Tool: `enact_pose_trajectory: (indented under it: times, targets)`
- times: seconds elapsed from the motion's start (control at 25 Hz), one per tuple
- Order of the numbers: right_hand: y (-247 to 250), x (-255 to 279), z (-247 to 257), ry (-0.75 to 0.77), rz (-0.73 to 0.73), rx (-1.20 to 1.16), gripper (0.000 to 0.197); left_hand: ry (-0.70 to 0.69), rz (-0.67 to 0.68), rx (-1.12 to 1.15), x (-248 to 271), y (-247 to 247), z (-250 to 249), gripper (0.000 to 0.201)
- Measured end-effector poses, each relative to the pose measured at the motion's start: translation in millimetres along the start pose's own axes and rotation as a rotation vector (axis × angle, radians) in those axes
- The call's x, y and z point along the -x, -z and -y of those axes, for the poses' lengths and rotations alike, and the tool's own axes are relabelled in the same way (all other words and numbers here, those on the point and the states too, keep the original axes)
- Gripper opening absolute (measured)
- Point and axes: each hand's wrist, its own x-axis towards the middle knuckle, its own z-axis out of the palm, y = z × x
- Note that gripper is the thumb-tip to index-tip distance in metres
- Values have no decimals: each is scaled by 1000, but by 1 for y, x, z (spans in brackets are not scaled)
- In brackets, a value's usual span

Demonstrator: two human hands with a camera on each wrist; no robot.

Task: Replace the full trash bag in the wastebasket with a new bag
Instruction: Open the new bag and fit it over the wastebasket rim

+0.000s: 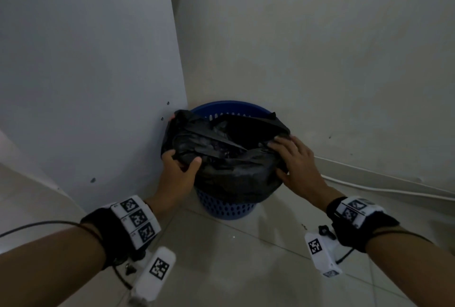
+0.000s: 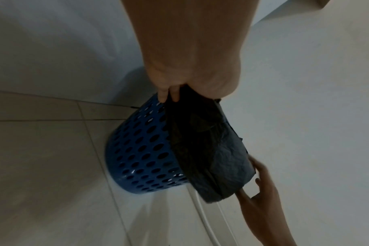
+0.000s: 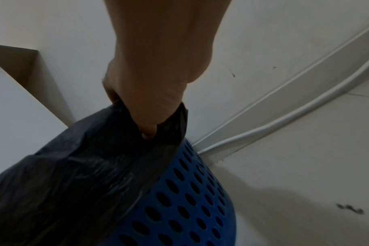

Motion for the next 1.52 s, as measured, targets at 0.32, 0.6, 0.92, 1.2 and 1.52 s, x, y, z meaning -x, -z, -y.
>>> enact_pose_trajectory:
  times: [0.32, 0.6, 0.92, 1.2, 1.52]
  targets:
    - [16, 9, 33, 157, 84, -95, 20, -218, -88, -99, -13, -6, -6, 66]
    - [53, -6, 35, -217, -40, -472, 28, -806, 320, -600, -7, -11, 18, 48]
    - [46, -21, 20, -778, -54, -846, 16, -879, 223, -630, -20, 10, 22, 29]
    - [18, 54, 5, -1053, 168, -1177, 8, -1002, -11, -862, -6, 15, 18, 44]
    - [19, 17, -1, -746, 231, -442, 21, -1068, 90, -874, -14, 8, 26, 24]
